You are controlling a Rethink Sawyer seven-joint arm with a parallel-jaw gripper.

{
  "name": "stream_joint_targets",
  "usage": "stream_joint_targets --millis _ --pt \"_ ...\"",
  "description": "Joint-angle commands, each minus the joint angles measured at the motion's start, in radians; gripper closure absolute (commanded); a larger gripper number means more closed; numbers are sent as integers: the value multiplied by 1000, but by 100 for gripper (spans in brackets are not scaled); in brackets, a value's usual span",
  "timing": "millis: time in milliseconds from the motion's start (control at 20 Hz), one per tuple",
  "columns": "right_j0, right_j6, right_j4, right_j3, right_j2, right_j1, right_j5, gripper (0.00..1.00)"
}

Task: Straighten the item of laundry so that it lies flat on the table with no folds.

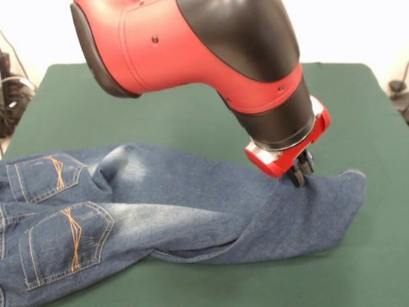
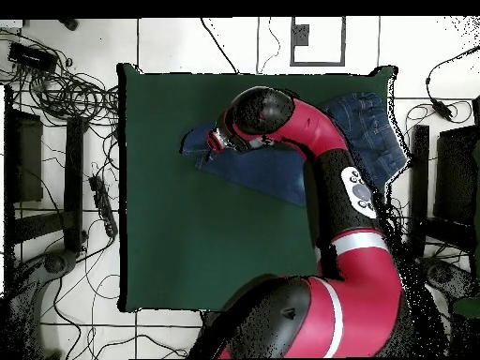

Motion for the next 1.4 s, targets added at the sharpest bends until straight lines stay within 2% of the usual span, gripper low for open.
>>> stream_joint_targets --millis 50,1000,1050,1400 --pt "38 246 41 19 -4 48 34 100" --pt "45 220 30 4 -5 49 9 100" --pt "45 218 28 4 -5 49 6 0" --pt "41 187 24 10 5 46 32 0"
